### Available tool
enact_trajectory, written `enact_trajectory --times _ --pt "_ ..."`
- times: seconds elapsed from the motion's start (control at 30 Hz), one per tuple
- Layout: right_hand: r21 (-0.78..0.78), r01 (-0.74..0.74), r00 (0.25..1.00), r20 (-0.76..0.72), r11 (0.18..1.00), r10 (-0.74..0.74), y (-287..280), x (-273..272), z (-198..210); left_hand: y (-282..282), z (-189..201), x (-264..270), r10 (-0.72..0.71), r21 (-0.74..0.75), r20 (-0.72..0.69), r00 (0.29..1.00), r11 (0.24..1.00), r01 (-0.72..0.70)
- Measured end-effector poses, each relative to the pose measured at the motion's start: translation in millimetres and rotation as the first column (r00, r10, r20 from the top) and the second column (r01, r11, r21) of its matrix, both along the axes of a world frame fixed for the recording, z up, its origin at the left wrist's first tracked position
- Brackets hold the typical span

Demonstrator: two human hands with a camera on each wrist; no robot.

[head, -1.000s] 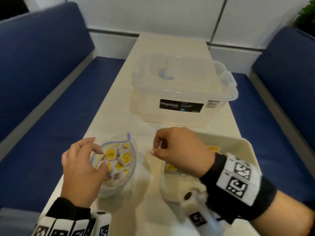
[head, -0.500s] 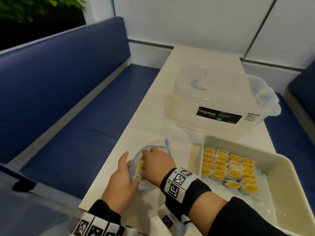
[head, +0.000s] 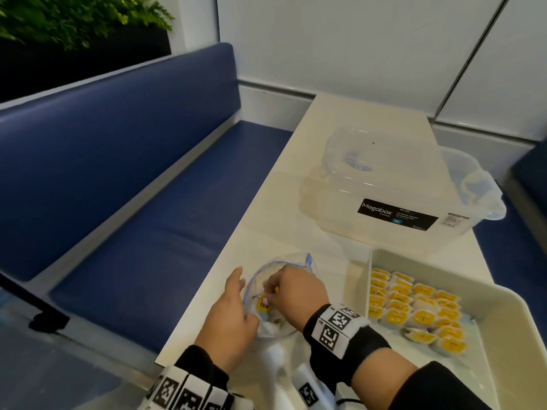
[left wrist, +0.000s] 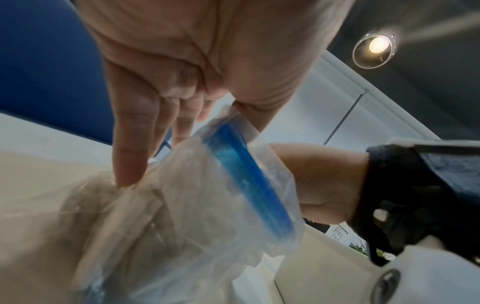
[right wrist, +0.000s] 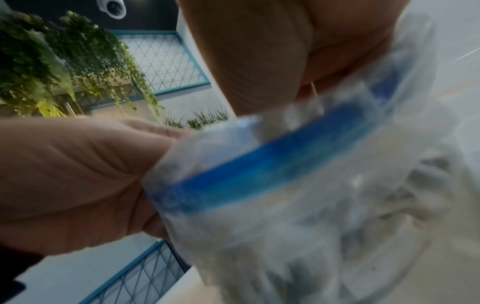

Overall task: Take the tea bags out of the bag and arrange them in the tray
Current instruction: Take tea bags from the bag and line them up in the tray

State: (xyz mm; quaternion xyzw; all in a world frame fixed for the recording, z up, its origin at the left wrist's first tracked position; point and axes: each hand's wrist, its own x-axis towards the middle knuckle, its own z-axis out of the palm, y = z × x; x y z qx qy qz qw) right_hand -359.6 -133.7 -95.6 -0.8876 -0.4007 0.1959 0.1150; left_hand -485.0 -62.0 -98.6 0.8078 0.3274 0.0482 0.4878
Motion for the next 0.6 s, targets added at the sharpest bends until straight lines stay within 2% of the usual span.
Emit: enact_trajectory --times 0.17,0.23,0.37,0.5,0.6 --pt "0.082 0.026 0.999 0.042 0.996 -0.03 -10.3 3.4 9.5 3.3 0.6 2.5 -0.022 0.085 -0.003 1.0 0.996 0.022" --pt "0.103 0.035 0.999 0.019 0.994 -0.037 -12.5 4.6 13.6 4.6 0.7 3.7 -0.028 0.136 0.037 0.999 0.99 0.022" --pt "0.18 0.05 0.999 0.0 0.982 -0.051 -16.6 8.9 23.2 5.3 4.2 6.3 -0.023 0.227 0.184 0.983 0.974 -0.02" --pt "0.258 0.075 0.997 -0.025 0.963 -0.071 -20.8 14.8 41.3 4.1 15.5 7.0 0.024 0.29 0.393 0.919 0.945 -0.148" --pt "0.327 0.11 0.992 -0.087 0.939 -0.086 -21.0 16.0 57.0 0.6 23.6 8.3 0.017 0.313 0.467 0.884 0.932 -0.184"
